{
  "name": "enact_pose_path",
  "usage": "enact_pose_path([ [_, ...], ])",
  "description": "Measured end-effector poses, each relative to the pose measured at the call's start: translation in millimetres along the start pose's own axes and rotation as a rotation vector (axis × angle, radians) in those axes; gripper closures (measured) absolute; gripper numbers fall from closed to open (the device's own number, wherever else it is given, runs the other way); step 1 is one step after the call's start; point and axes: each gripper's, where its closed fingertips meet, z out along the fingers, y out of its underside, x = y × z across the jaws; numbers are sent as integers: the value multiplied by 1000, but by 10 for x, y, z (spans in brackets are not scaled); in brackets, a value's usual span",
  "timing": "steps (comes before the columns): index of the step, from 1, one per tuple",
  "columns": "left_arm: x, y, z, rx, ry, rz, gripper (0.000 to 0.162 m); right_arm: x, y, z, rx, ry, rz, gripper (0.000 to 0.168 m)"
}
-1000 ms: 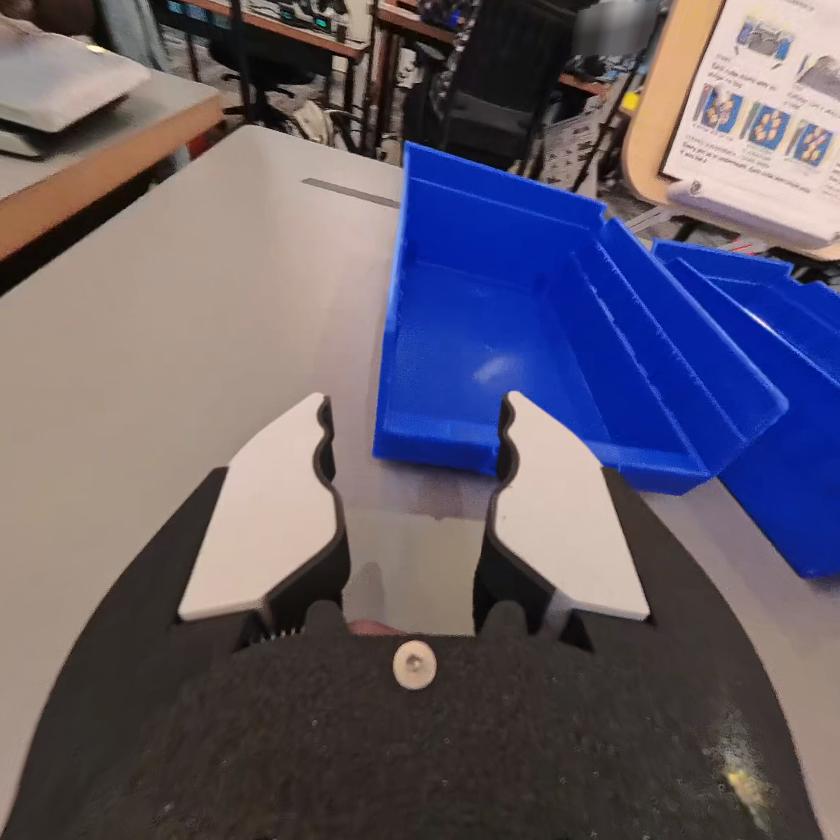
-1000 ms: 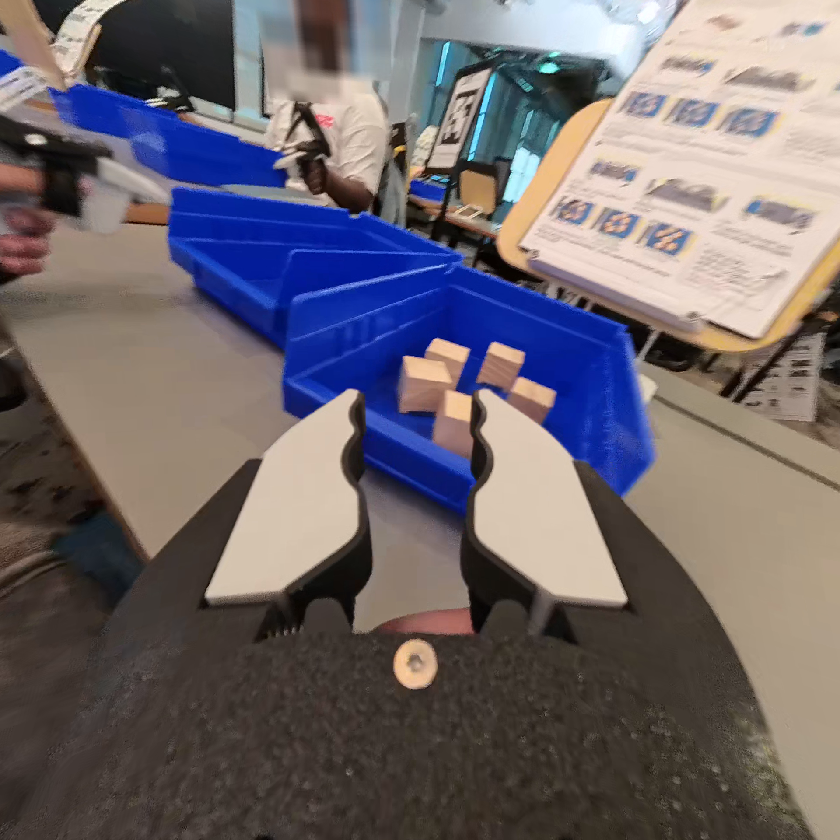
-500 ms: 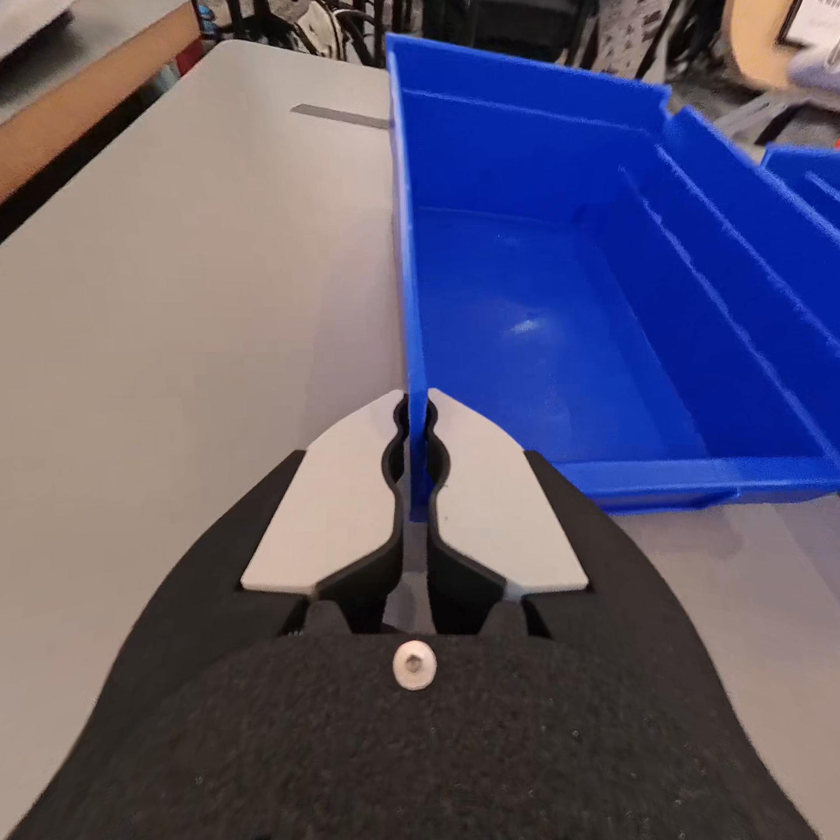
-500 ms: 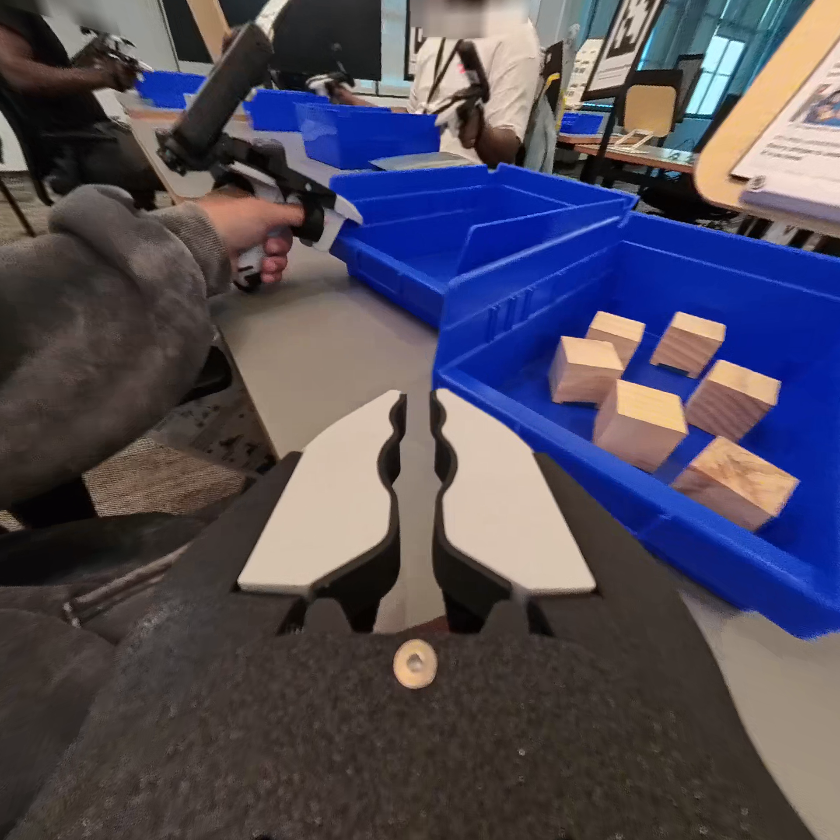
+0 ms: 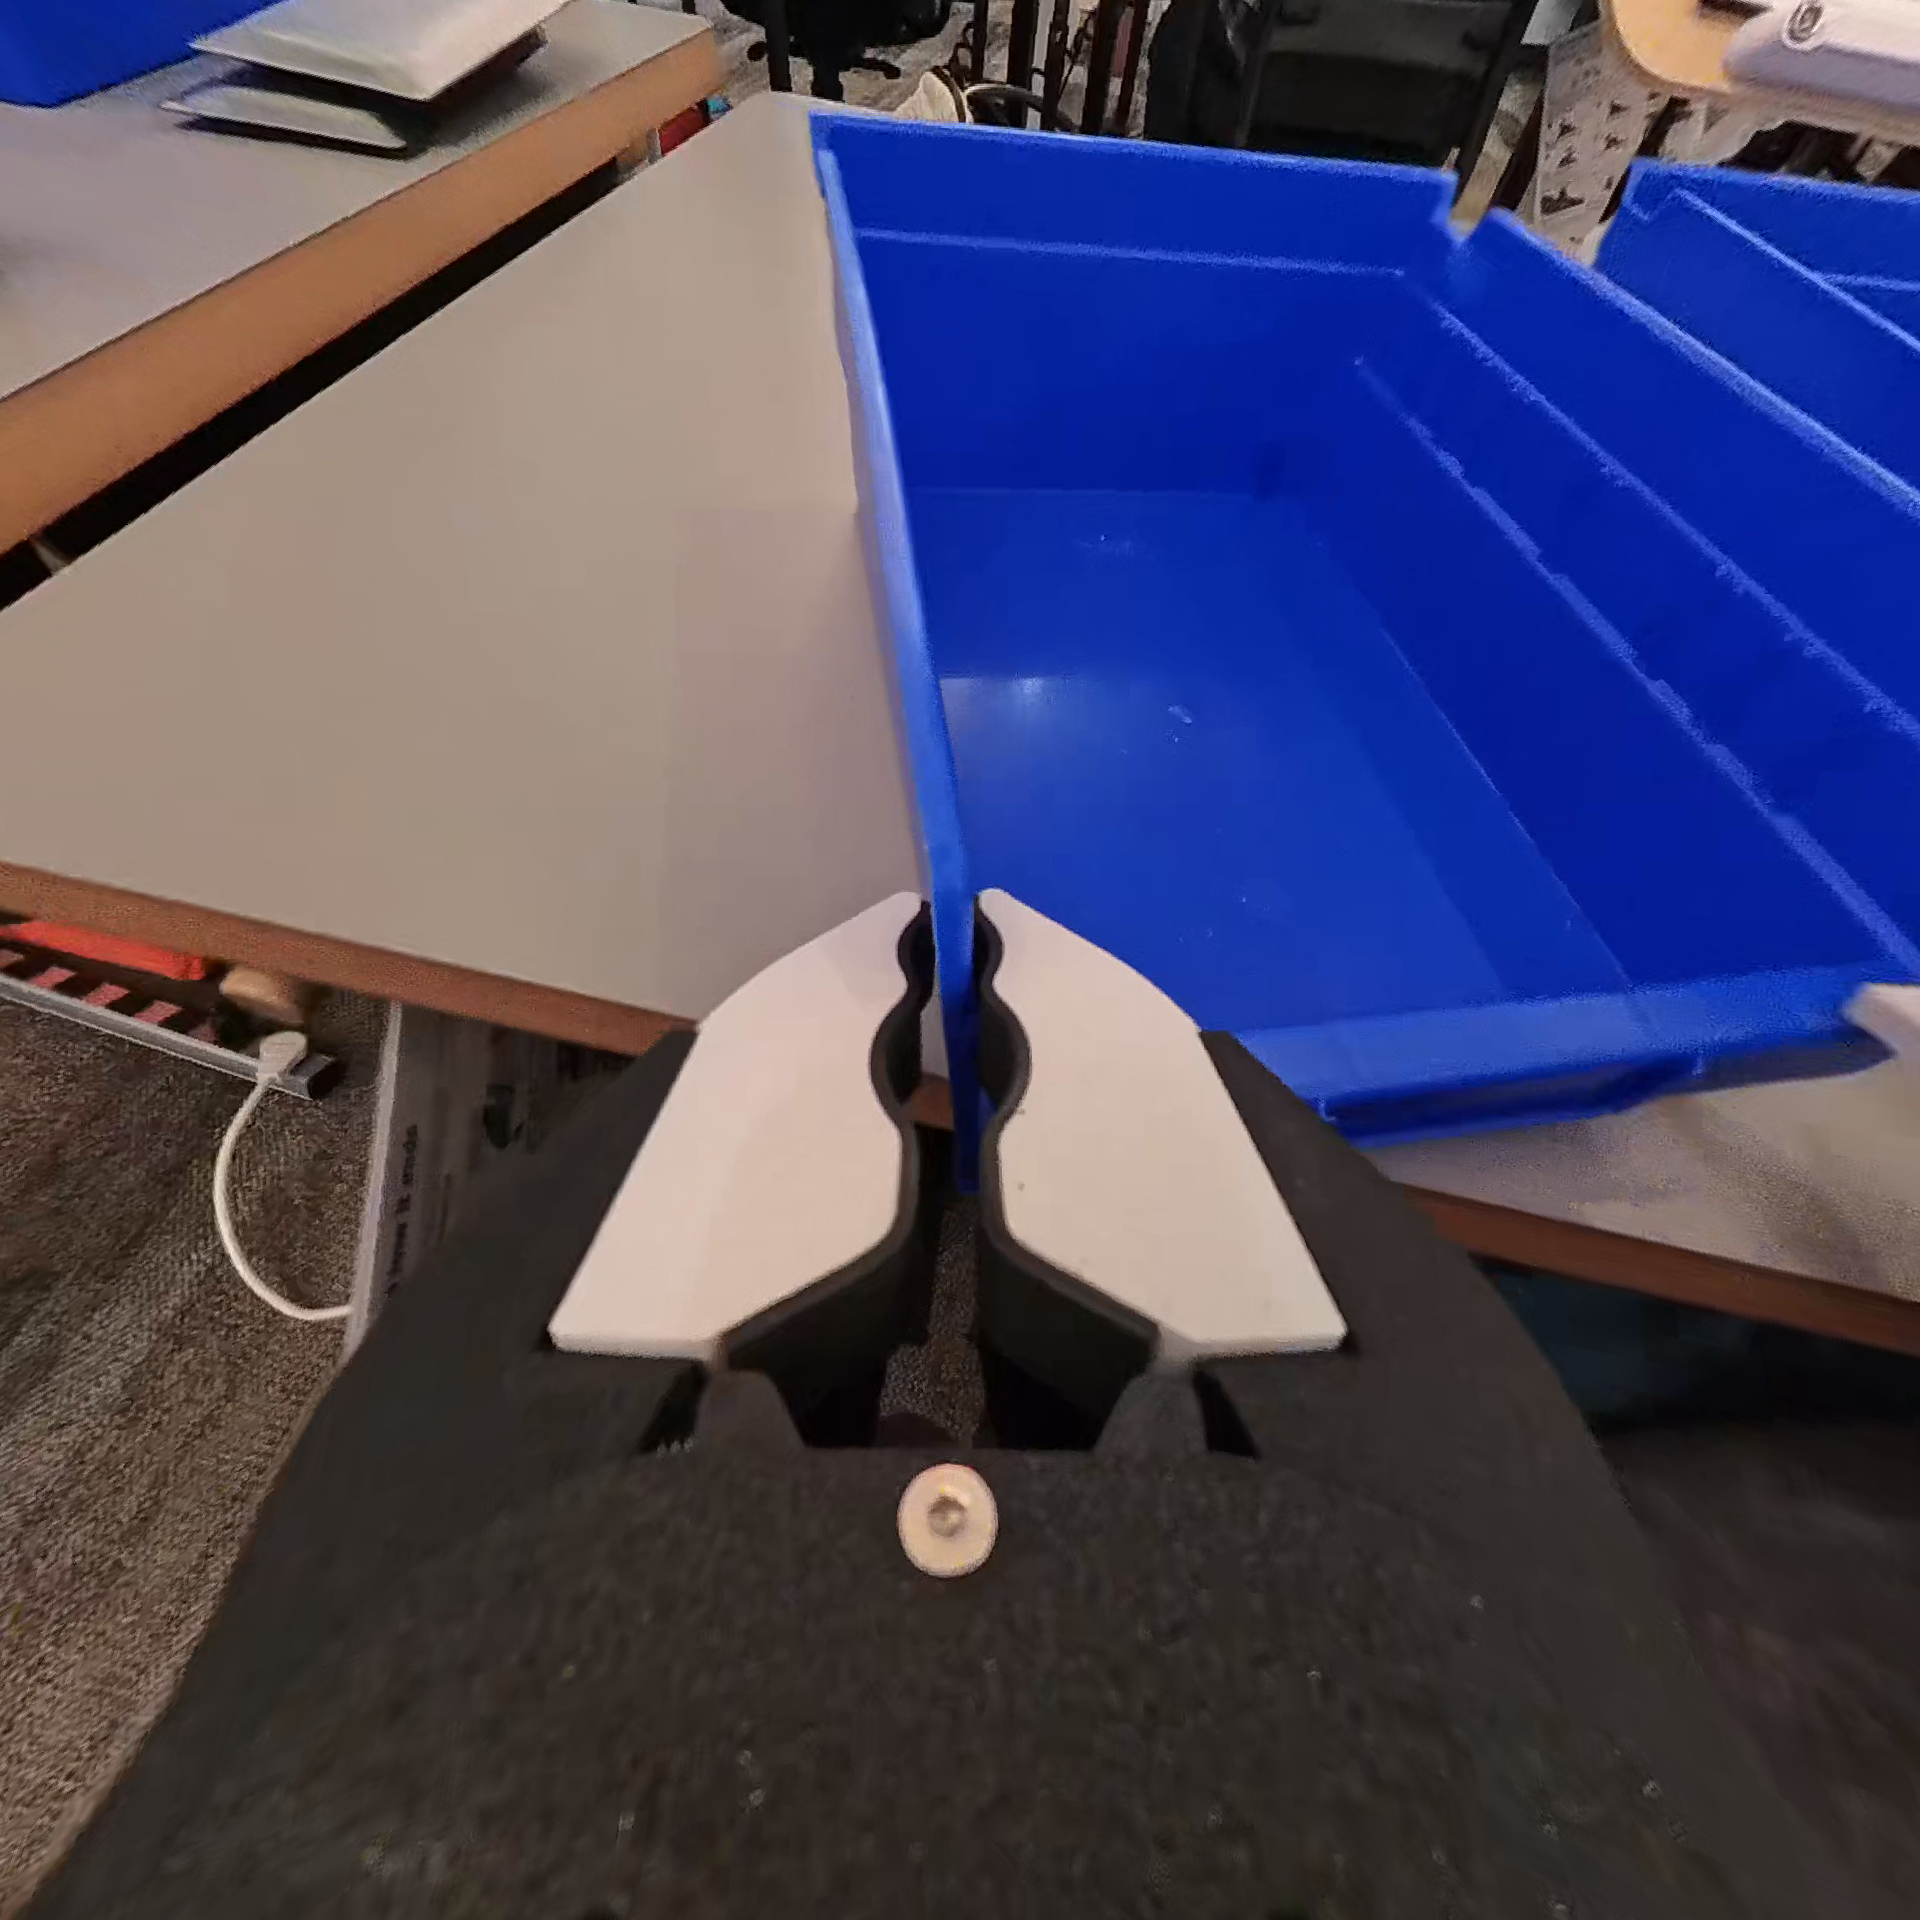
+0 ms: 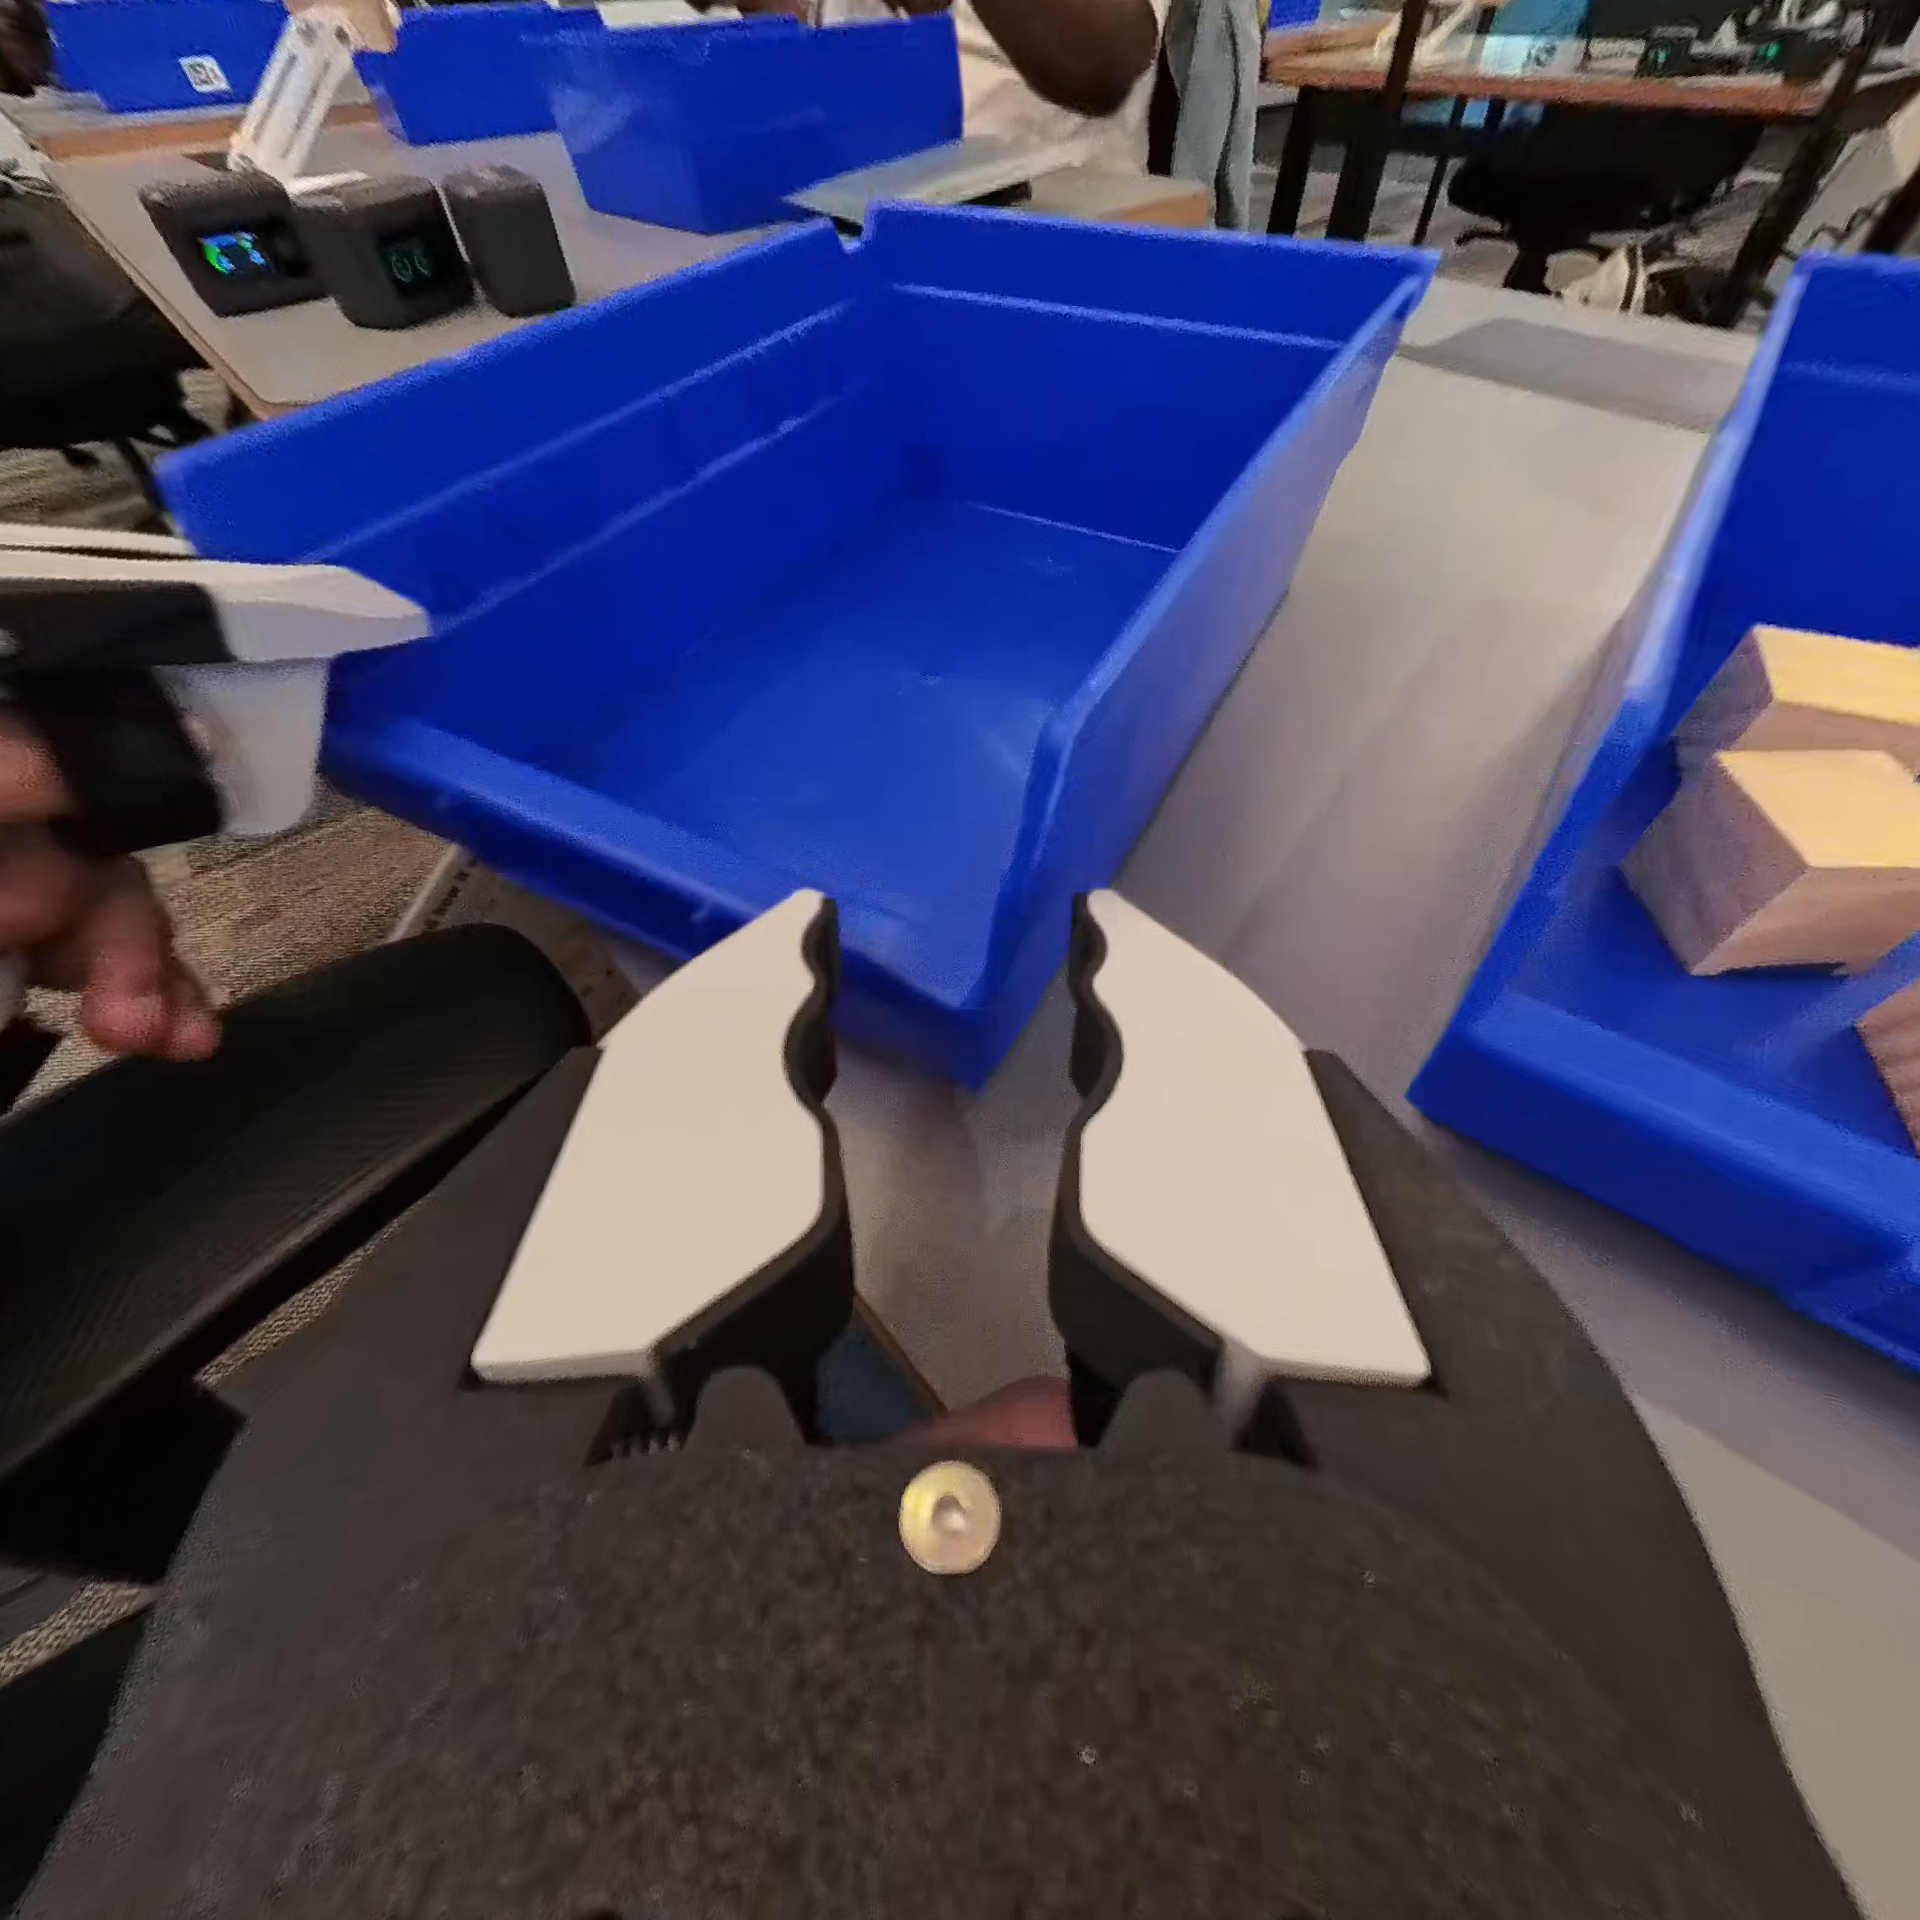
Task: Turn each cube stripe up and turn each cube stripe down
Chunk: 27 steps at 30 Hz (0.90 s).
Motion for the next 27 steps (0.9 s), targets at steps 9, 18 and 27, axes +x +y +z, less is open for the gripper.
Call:
enact_pose_path([
  [9, 79, -201, -307, 165, -82, 28, 158, 208, -377, 78, 110, 149, 67, 162],
  [18, 1672, -1509, -637, 608, 114, 165, 158, 1232, -1675, -1480, 550, 449, -96, 165],
  [27, 4823, -1362, -17, 365, 540, 256, 157, 3551, -1185, -3437, 273, 893, 16, 166],
])
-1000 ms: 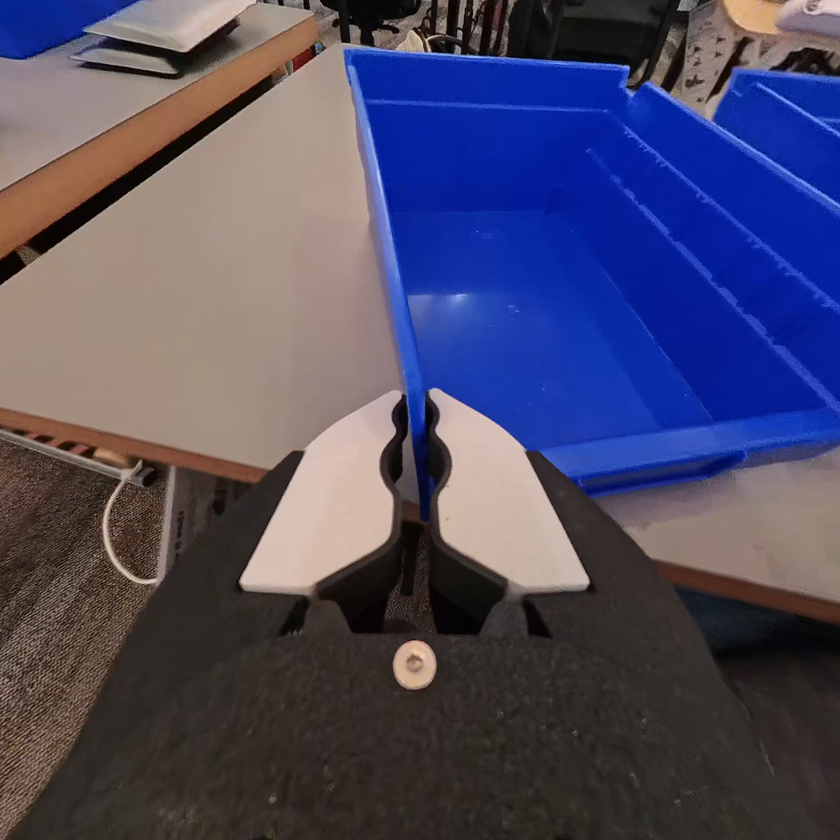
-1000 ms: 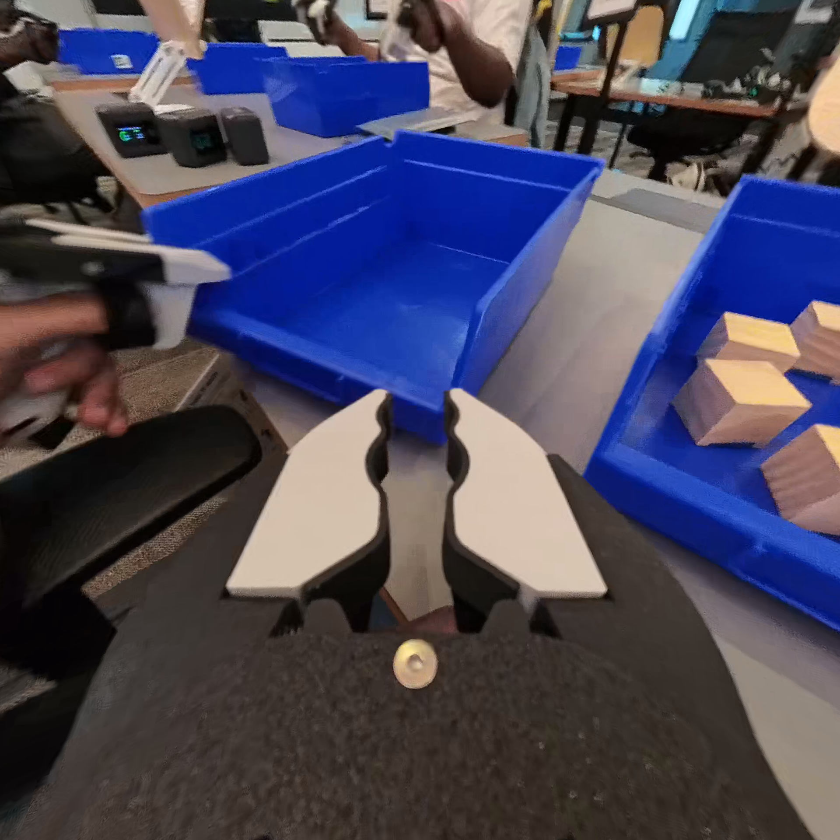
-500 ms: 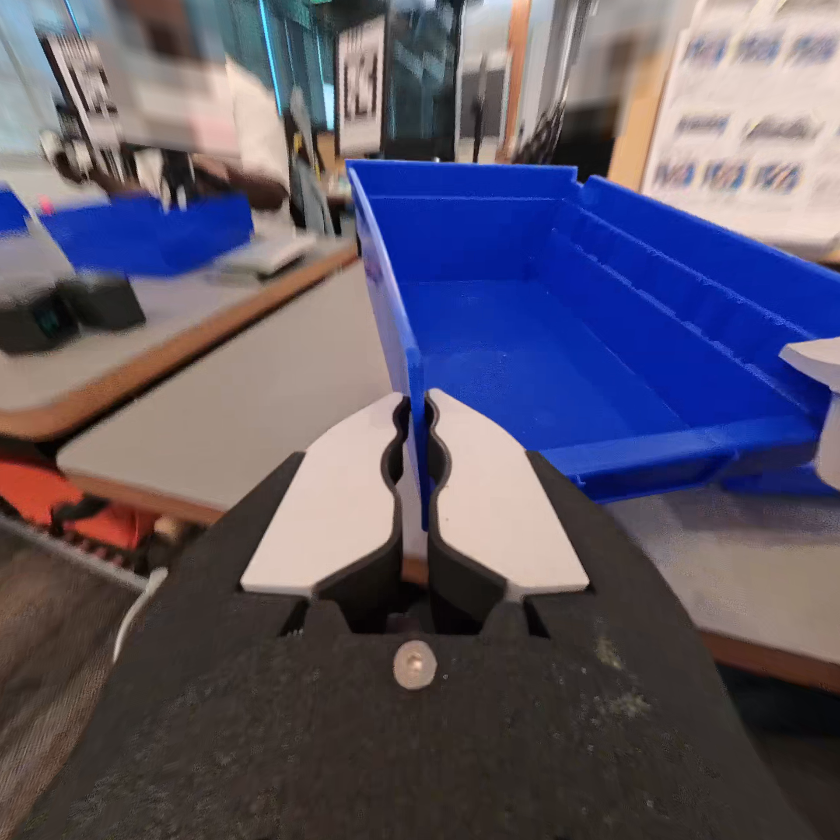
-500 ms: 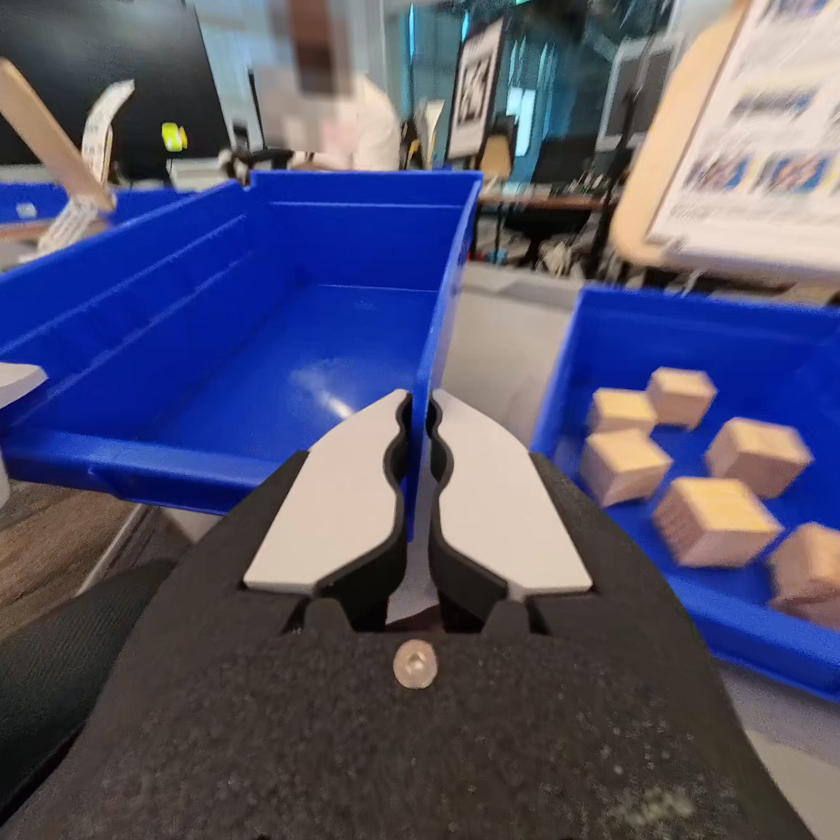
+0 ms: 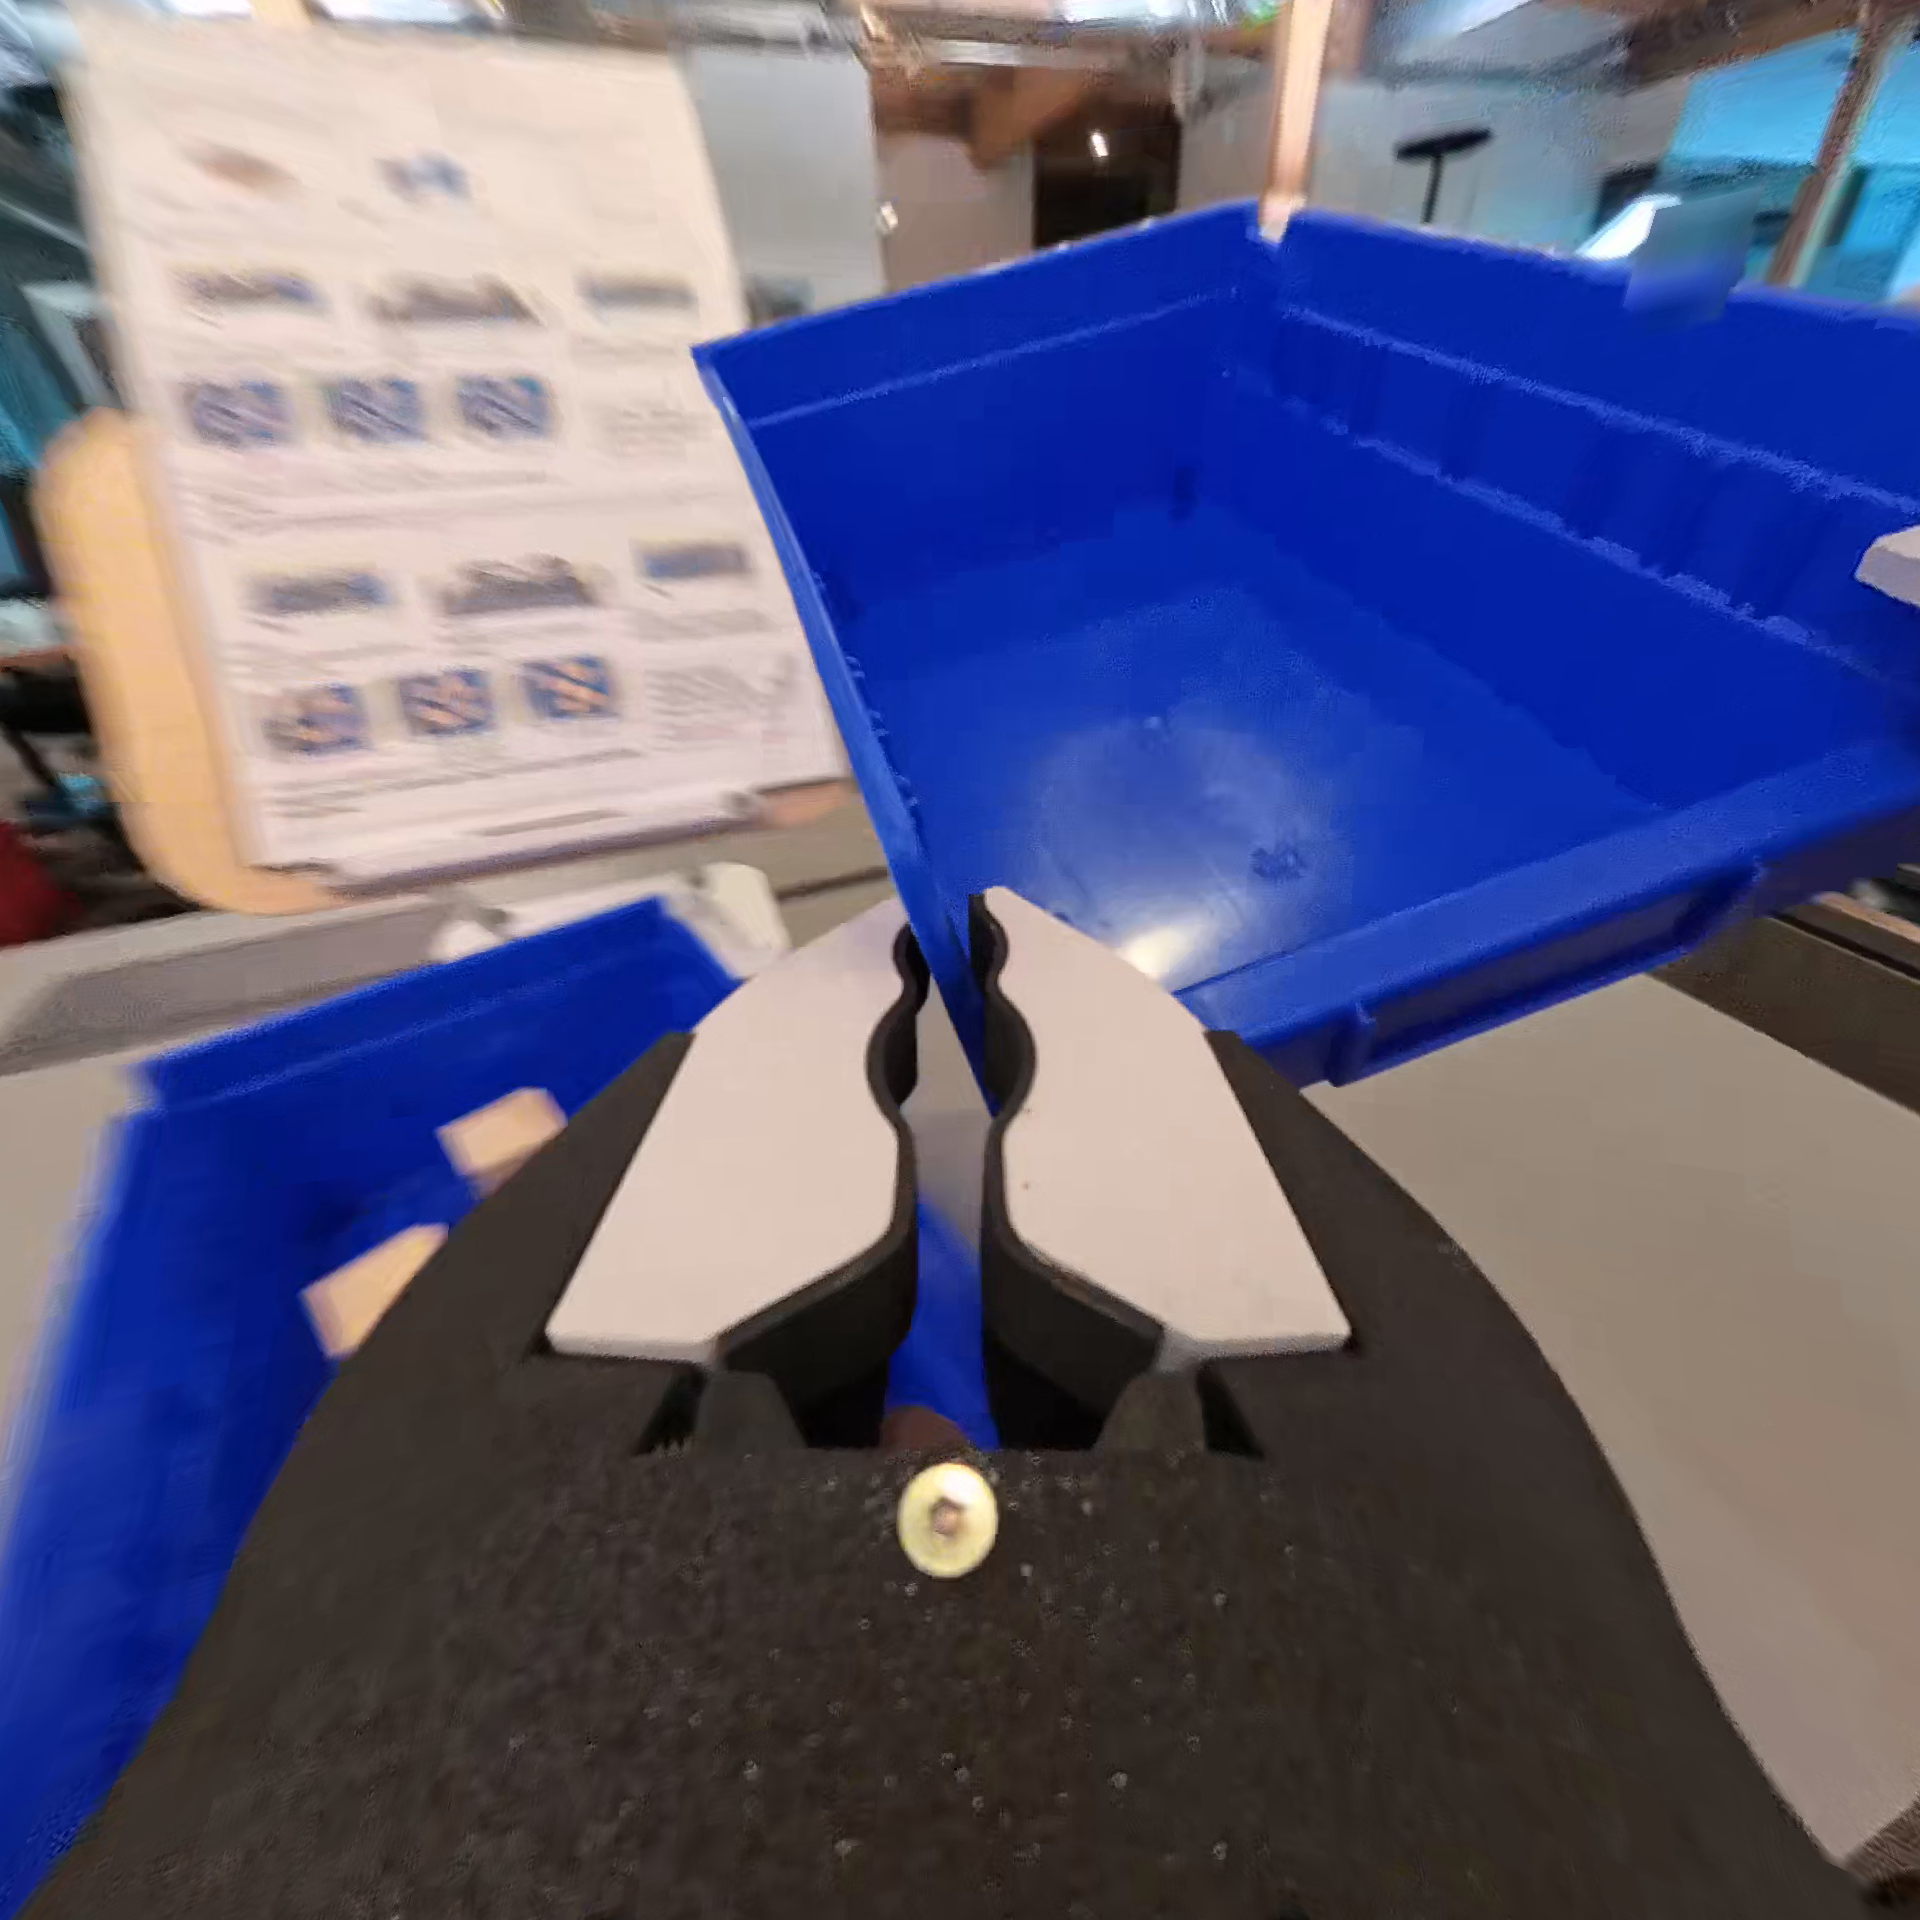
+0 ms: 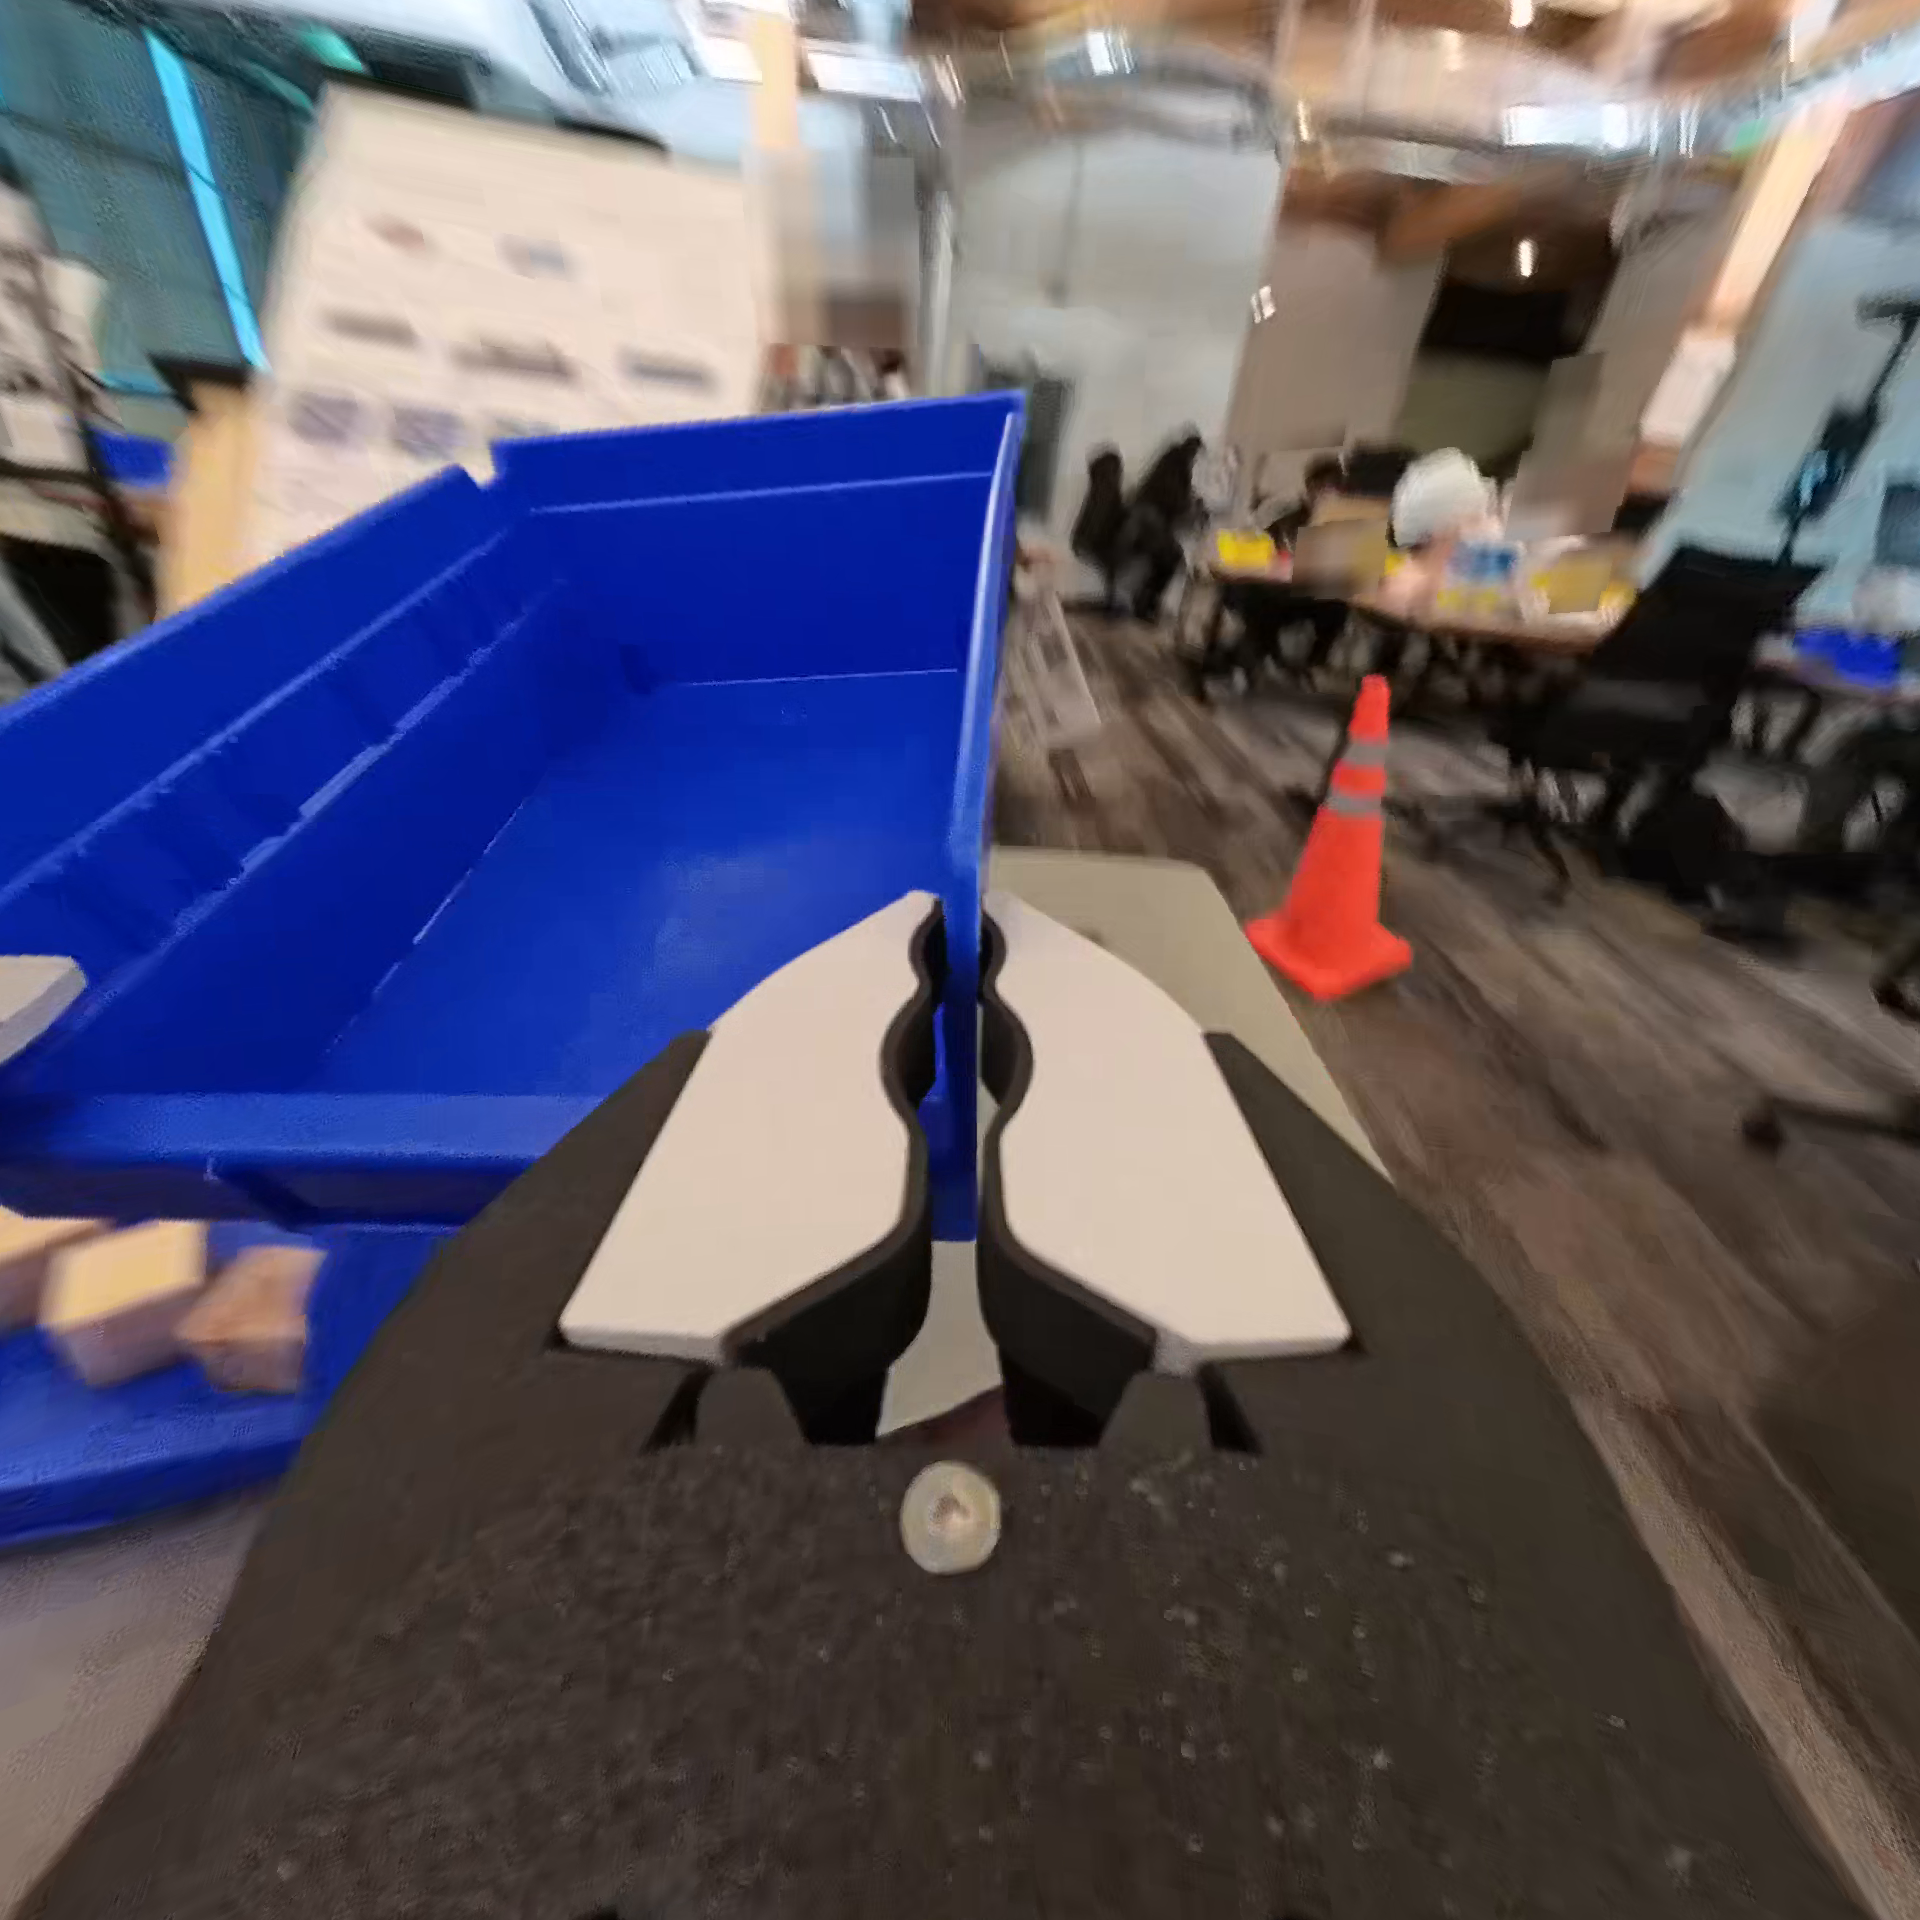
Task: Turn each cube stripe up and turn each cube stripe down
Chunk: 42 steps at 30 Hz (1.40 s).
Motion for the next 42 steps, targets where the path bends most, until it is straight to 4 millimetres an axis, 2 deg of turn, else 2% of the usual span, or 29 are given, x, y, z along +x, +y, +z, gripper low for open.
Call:
enact_pose_path([
  [2, 463, 280, 368, -87, 35, -32, 157, 521, 388, 138, -119, 30, 23, 165],
  [5, 976, 759, 711, -213, 50, -23, 157, 1068, 1066, 300, -246, 30, 95, 166],
  [7, 1176, 1009, 805, -263, 60, 2, 157, 1256, 1469, 351, -296, -3, 176, 166],
  [10, 1333, 1277, 872, -297, 91, 11, 155, 1385, 1806, 399, -297, -37, 235, 165],
  [15, 1454, 1514, 897, -349, 129, 49, 152, 1481, 2088, 420, -331, -18, 233, 165],
  [17, 1469, 1513, 785, -367, 198, 38, 136, 1486, 2159, 414, -339, -19, 239, 165],
  [18, 1457, 1471, 658, -370, 246, 42, 134, 1513, 2130, 405, -322, -10, 241, 158],
  [20, 1336, 1309, 288, -362, 337, 12, 120, 1679, 1957, 352, -261, 75, 247, 130],
  [21, 1208, 1202, 75, -345, 367, 10, 117, 1761, 1820, 299, -218, 116, 240, 127],
  [23, 705, 986, -270, -287, 312, 53, 114, 1768, 1461, 203, -113, 143, 197, 125],
  [24, 374, 902, -407, -268, 254, 59, 112, 1658, 1263, 180, -68, 118, 172, 124],
  [26, -360, 807, -645, -246, 111, 21, 110, 1224, 896, 181, -15, 10, 100, 123],
  [28, -1052, 845, -858, -229, -61, -3, 109, 623, 624, 219, 13, -102, 11, 122],
  [30, -1504, 1025, -1005, -247, -189, -26, 108, -175, 514, 265, 11, -272, -30, 122],
  [32, -1705, 1237, -1033, -270, -245, -60, 107, -1067, 592, 267, -21, -476, 13, 121],
  [33, -1750, 1350, -1006, -290, -261, -72, 107, -1449, 715, 268, -55, -543, 26, 120],
  [35, -1788, 1527, -915, -337, -270, -109, 107, -1966, 1038, 294, -147, -564, 26, 116],
  [37, -1846, 1632, -816, -373, -286, -122, 108, -2164, 1267, 318, -184, -485, 38, 116],
  [40, -1851, 1696, -700, -388, -255, -185, 114, -2171, 1518, 383, -219, -348, 84, 125],
  [41, -1818, 1699, -679, -393, -232, -201, 120, -2183, 1578, 416, -227, -333, 79, 129],
  [42, -1778, 1688, -666, -390, -208, -193, 135, -2191, 1612, 452, -232, -324, 81, 139],
])
